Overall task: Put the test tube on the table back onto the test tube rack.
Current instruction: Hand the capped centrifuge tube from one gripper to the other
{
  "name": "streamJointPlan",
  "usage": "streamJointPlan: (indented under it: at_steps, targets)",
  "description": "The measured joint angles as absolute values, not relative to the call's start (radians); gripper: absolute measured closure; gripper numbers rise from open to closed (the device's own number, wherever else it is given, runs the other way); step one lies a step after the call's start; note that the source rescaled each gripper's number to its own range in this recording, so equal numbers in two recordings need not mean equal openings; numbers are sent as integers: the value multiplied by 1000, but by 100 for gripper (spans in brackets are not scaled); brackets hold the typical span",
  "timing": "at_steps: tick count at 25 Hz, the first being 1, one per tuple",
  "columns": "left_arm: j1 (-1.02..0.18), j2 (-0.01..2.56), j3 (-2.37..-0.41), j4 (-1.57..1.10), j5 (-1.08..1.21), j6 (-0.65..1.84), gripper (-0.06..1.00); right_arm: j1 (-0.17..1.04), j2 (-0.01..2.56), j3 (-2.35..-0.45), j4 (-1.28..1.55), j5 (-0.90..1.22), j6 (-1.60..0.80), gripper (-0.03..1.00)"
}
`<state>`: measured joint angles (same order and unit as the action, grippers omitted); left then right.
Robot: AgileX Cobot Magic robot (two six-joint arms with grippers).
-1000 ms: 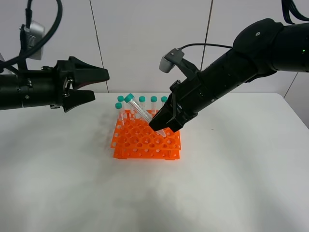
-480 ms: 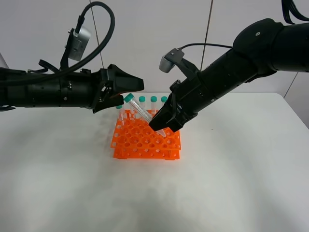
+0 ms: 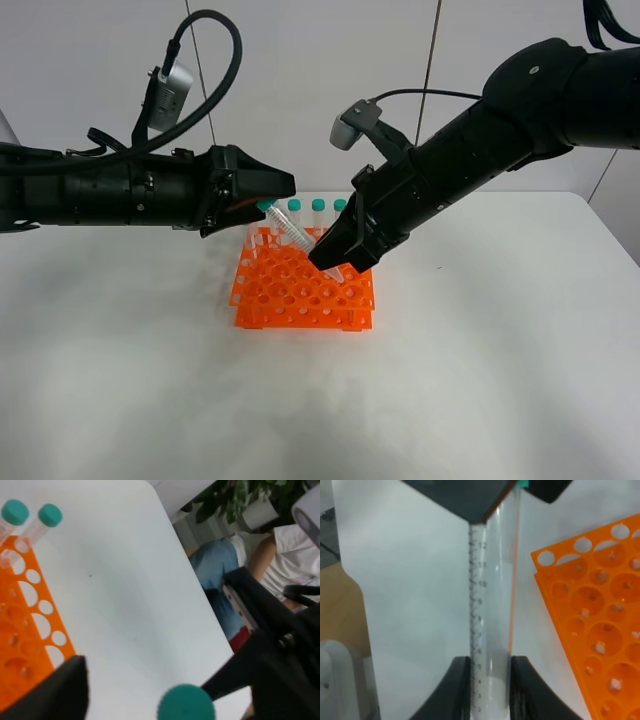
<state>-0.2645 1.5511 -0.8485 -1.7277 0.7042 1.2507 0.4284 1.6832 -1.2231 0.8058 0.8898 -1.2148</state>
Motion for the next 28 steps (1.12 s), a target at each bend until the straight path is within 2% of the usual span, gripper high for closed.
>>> streamJointPlan:
  at_steps: [5,8,13,14,17,24,26,27,28]
  targets:
    - [-264,1551,-848,-1728,719,1224,62,428,1683,-1223,806,873,-1215,97]
    - [-264,1551,-848,-1728,720,1218,67,428,1683,-1223,806,872,-1213,97]
    - [-264,1551,-848,-1728,744,1207,70,428,1683,-1223,806,872,-1212,97]
    - [-264,1551,-848,-1728,745,1204,74,428,1683,-1223,806,872,-1212,97]
    - [-264,1551,-848,-1727,745,1201,94,428,1683,-1223,806,873,-1212,97]
    - [-264,1551,-848,-1726,750,1201,94,428,1683,-1223,806,877,-1210,97]
    - [-264,1551,-848,-1726,756,1201,94,428,1683,-1223,806,875,-1210,88]
    - [-264,1551,-848,-1726,768,1201,94,428,1683,-1223,806,873,-1209,74]
    - [-264,1551,-848,-1726,773,1200,94,428,1683,-1223,806,868,-1207,54]
